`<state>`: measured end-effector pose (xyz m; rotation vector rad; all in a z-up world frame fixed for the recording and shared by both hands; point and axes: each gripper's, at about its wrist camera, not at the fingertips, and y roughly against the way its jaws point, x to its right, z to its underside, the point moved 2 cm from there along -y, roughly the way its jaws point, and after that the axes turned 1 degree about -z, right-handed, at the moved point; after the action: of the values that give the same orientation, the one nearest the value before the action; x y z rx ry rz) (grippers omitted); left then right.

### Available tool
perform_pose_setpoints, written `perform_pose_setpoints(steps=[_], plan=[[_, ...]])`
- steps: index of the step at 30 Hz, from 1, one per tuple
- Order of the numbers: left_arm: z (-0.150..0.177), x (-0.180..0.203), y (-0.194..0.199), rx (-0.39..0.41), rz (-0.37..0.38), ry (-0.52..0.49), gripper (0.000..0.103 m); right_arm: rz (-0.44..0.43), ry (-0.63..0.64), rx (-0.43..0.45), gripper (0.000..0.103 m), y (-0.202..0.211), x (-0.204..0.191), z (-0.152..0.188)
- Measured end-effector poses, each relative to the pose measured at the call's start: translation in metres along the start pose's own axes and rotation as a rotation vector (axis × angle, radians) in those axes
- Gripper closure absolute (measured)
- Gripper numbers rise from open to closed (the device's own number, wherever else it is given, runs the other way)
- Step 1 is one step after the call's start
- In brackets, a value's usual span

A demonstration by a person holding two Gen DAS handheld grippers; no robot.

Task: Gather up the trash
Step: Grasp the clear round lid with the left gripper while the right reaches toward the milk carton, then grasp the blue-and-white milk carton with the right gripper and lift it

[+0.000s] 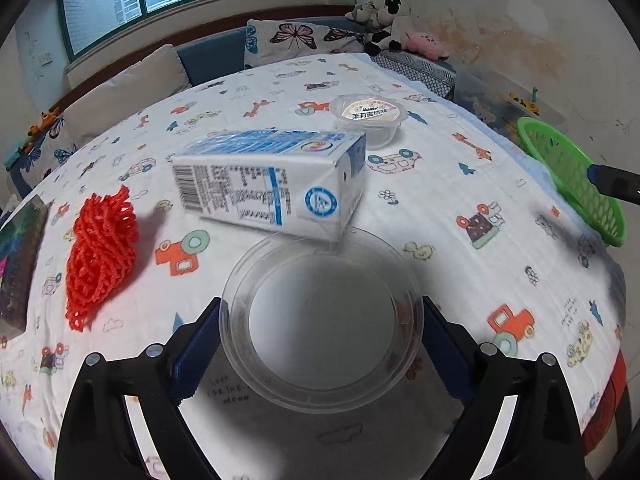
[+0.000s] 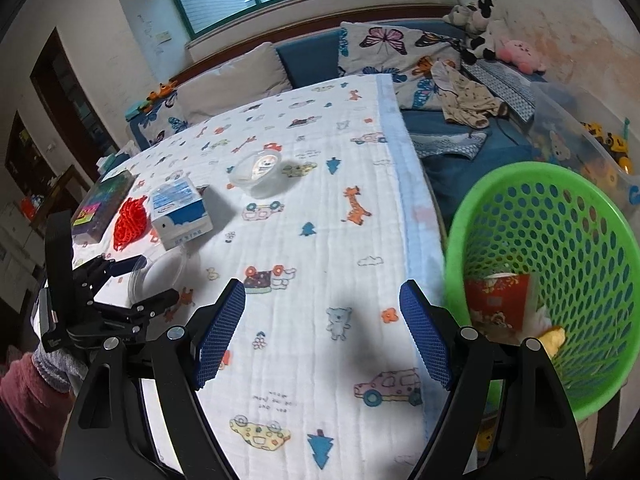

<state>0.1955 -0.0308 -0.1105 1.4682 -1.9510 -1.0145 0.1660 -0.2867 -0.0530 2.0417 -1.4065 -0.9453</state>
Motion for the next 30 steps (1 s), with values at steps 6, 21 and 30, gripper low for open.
perform_pose_setpoints(steps=[6, 21, 30], plan=[[0.008, -0.001, 0.016, 0.002, 0.015, 0.017, 0.013, -0.049, 0.041, -0.014, 0.024, -0.009, -0.02, -0.008], [0.043, -0.035, 0.08, 0.043, -0.04, 0.105, 0.013, -0.188, 0.287, -0.069, 0.026, -0.061, -0.115, -0.038], [0.062, -0.068, 0.099, 0.061, -0.072, 0.195, 0.013, -0.208, 0.454, -0.103, 0.026, -0.101, -0.164, -0.052]])
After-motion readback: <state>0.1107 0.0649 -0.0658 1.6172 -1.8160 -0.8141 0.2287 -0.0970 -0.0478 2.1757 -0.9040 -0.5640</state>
